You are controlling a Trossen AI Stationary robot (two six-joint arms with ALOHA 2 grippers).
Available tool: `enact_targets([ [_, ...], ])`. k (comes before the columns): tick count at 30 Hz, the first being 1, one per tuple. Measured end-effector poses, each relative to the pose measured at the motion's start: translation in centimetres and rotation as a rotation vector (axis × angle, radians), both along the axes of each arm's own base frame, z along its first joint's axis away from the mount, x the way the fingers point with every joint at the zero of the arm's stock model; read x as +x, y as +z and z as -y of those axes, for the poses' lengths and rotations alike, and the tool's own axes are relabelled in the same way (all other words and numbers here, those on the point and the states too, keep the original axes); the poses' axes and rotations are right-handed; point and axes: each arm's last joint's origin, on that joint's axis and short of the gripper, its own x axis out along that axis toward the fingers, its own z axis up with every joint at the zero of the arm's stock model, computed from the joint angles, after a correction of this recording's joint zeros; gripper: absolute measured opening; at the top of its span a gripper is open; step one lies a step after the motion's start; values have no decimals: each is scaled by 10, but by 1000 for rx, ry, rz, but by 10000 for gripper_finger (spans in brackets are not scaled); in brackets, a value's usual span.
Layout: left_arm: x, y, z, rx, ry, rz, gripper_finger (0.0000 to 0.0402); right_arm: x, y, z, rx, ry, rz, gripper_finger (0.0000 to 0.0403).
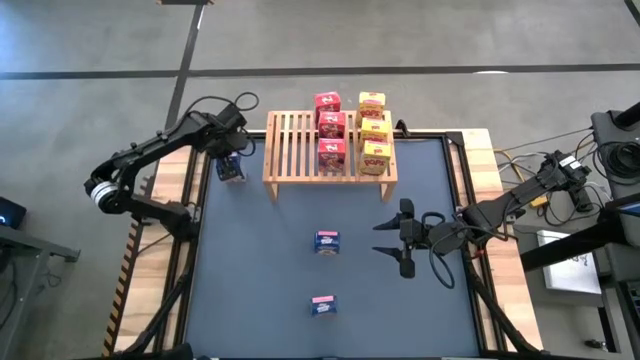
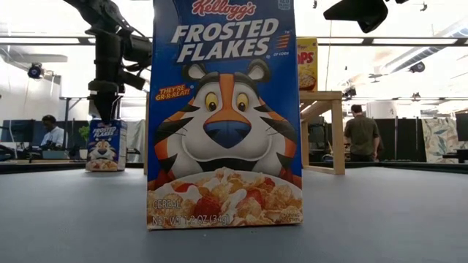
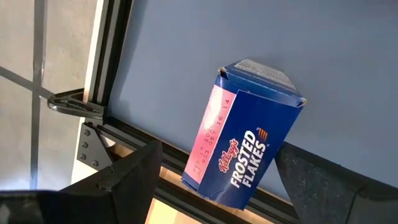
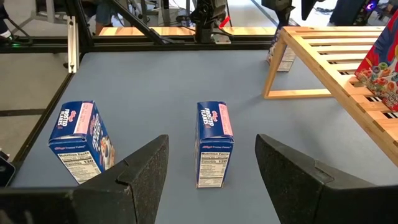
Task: Stack cereal on shelf
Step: Put the top blue cereal box on the shelf
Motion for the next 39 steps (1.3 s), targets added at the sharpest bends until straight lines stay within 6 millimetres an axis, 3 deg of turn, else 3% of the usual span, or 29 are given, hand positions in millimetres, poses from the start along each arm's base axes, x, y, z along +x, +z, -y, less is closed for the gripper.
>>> enact_targets([
  [16, 1, -3, 0, -3, 3, 19, 293, 0, 0, 0, -1, 0, 0, 228],
  [25, -3, -26, 7, -103, -41, 26, 290, 0, 0, 0, -1, 1, 0, 228],
  [39, -3, -24, 6, -97, -56, 29, 201, 0, 0, 0, -2, 0, 0, 228],
])
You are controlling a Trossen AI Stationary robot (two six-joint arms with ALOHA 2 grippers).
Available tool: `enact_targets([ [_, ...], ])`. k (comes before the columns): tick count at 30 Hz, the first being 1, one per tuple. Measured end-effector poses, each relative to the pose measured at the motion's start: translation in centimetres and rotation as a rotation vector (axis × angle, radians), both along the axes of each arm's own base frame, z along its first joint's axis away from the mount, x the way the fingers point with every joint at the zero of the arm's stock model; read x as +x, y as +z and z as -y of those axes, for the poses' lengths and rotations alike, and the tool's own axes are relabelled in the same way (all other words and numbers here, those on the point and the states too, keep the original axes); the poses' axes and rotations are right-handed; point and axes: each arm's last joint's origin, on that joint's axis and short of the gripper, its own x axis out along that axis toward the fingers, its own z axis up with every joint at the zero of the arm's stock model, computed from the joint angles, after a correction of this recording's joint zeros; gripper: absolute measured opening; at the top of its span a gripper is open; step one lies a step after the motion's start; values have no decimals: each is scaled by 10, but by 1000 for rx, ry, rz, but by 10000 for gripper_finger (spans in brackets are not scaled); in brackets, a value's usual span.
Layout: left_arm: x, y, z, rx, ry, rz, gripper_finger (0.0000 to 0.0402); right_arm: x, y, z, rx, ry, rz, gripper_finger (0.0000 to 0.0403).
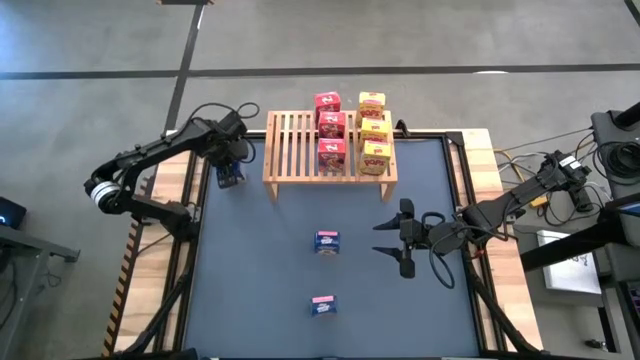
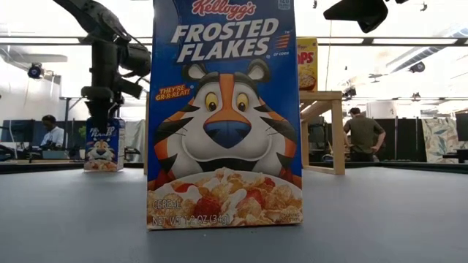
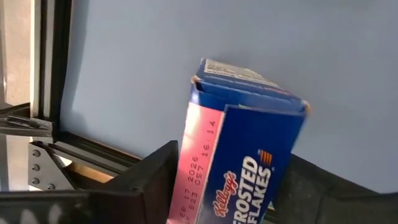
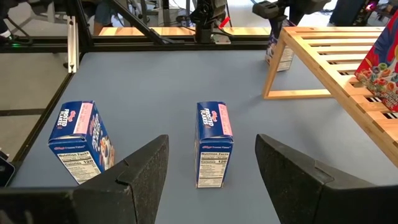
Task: Stack cereal on shelf
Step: Put the top blue cereal box on the shelf
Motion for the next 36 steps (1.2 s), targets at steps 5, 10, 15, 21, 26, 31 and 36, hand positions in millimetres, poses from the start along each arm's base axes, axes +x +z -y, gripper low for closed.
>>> enact_targets([
  [5, 1, 4, -1, 10, 0, 9, 172, 0, 0, 0, 0, 0, 0, 228],
  [10, 3, 13, -3, 21, 4, 19, 161, 0, 0, 0, 0, 0, 0, 228],
  [15, 6, 30, -7, 61, 20, 57, 161, 0, 0, 0, 0, -1, 0, 228],
  [21, 11, 62, -12, 122, 33, 116, 161, 0, 0, 0, 0, -1, 0, 228],
  [26, 13, 92, -14, 179, 46, 172, 161, 0, 0, 0, 0, -1, 0, 228],
  [31, 13, 116, -14, 220, 43, 222, 161, 0, 0, 0, -1, 0, 0, 228],
  [36, 14, 133, -12, 212, 15, 297, 160, 0, 0, 0, -9, 3, 0, 228],
])
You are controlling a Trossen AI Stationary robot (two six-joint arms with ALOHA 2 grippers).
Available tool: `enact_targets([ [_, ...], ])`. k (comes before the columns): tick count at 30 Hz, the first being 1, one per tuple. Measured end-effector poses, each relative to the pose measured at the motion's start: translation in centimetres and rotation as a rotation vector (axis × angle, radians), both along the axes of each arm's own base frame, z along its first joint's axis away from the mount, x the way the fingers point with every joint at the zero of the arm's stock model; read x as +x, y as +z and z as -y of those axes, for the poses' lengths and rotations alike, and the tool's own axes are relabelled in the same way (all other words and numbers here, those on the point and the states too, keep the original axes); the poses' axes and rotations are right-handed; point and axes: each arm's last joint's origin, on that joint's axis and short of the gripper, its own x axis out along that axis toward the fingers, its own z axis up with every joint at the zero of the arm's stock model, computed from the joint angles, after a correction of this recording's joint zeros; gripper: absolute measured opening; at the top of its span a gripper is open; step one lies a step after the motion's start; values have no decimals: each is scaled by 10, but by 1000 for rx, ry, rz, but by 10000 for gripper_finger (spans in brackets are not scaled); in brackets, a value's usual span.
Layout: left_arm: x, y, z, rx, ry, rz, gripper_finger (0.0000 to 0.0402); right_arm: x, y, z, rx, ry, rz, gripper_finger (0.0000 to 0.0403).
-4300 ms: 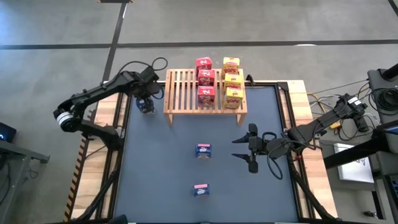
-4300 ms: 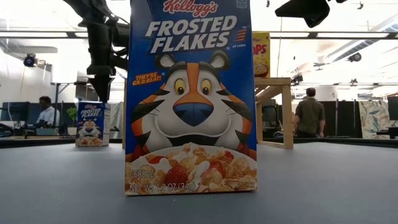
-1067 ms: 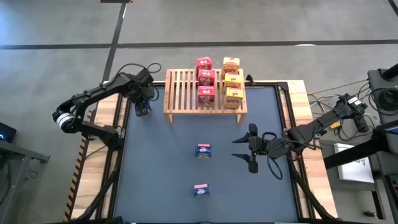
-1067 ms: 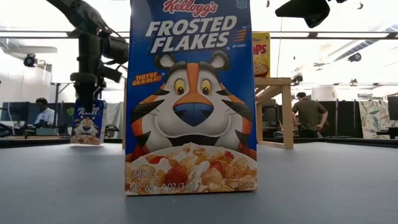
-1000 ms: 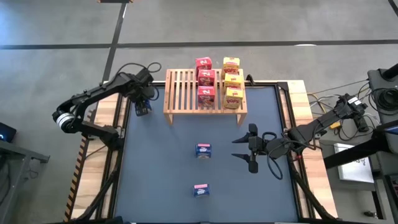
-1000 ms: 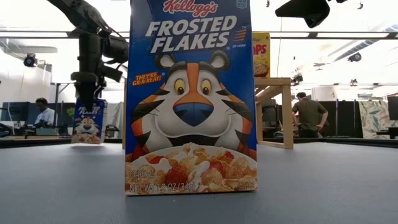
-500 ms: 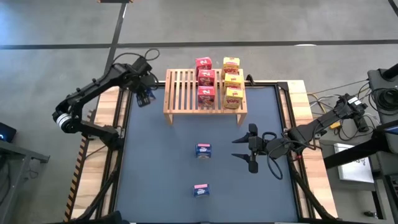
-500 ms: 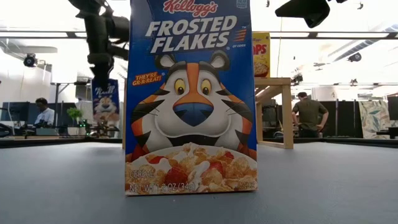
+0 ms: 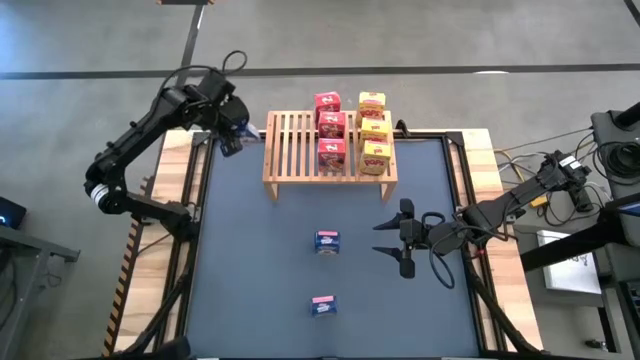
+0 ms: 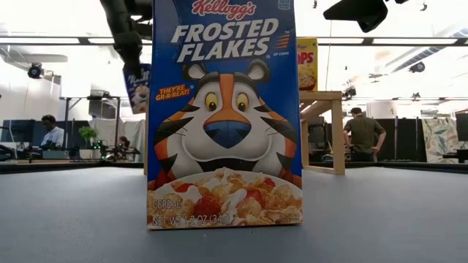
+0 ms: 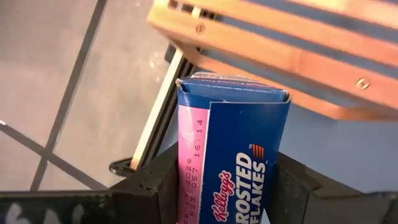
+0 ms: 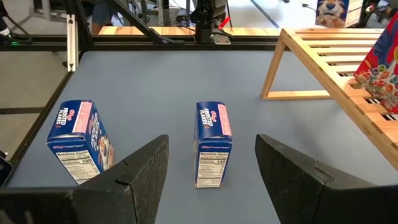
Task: Stack cereal on shelf
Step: Put the top blue cereal box on the shelf
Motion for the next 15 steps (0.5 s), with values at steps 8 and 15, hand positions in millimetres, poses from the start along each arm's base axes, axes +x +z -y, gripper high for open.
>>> enact_targets([
  [8, 0, 9, 0, 27, -11, 20, 161, 0, 0, 0, -10, 3, -1, 228],
  [15, 3, 11, -3, 72, -55, 41, 160, 0, 0, 0, -22, 6, -1, 228],
])
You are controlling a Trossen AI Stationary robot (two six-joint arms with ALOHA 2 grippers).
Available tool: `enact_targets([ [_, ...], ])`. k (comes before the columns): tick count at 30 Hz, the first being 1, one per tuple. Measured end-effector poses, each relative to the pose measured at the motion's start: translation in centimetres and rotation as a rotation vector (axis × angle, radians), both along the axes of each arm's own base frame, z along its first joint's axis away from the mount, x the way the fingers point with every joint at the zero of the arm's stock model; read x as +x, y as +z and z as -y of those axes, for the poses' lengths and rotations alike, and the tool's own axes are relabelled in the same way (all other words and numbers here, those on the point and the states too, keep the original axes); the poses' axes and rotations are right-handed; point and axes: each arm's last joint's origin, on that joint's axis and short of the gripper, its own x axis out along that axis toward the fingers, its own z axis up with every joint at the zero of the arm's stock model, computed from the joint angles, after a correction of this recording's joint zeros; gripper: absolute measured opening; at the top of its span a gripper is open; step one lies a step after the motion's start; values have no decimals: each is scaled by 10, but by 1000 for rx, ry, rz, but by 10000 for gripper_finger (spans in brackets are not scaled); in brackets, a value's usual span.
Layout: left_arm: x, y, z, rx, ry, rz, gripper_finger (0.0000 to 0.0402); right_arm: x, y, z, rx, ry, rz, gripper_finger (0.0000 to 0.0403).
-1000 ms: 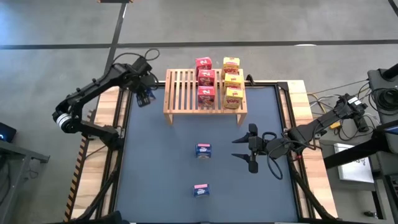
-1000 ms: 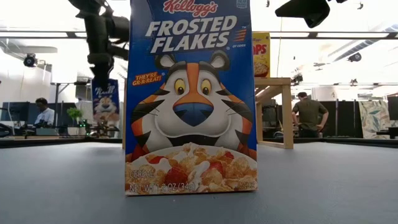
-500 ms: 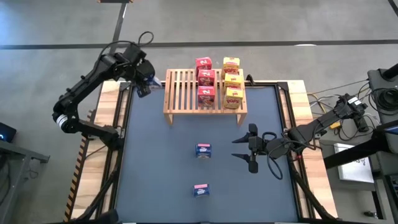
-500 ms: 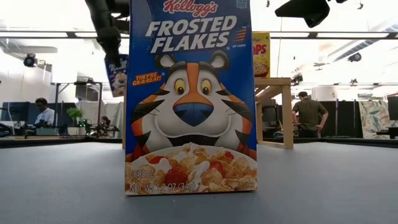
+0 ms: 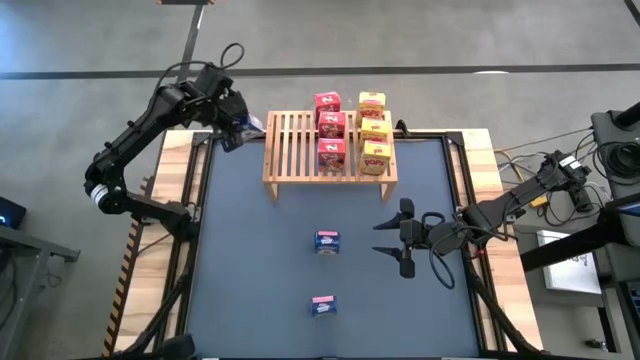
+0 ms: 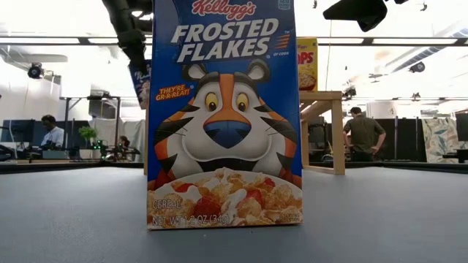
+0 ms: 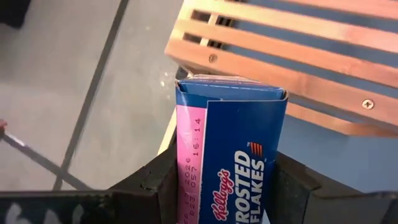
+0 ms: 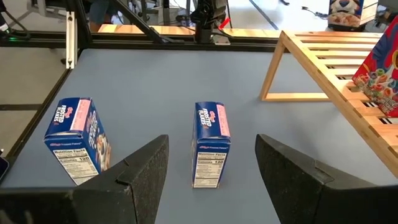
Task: Stack cereal on shelf
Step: Put the top blue cereal box on the shelf
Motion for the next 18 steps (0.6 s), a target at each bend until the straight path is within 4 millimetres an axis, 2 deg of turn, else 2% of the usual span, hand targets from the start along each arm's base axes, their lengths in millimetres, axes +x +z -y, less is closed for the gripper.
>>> enact_targets([
  [11, 5, 4, -3, 66, -131, 14, 161, 0, 0, 1, 0, -27, 6, 228],
  [18, 16, 23, -11, 23, -193, 106, 161, 0, 0, 1, -5, -50, 11, 228],
])
